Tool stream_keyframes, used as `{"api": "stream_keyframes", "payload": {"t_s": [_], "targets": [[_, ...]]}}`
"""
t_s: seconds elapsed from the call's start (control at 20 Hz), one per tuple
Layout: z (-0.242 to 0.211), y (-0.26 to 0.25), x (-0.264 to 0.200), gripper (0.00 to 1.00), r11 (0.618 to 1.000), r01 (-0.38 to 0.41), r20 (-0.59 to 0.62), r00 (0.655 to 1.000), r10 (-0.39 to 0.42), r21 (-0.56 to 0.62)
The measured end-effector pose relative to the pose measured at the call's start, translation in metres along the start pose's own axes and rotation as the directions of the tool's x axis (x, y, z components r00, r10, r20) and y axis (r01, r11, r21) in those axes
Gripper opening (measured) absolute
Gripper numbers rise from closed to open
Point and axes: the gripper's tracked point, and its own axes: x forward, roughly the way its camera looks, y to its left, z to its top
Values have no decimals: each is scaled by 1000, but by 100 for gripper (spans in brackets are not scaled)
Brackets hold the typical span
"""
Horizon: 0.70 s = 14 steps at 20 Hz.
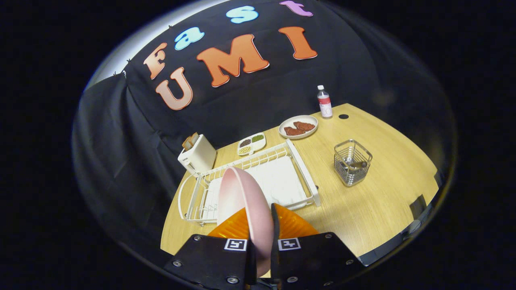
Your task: Take the plate from the dish rack, then take the spoon from the basket and place it into the plate.
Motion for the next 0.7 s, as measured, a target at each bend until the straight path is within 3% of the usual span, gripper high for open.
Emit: {"api": "stream_keyframes", "payload": {"t_s": [0.35,0.7], "targets": [[-76,-7,15,14,991,-65,-69,995,73,113],[-110,-2,52,14,987,-92,-101,989,106,133]]}}
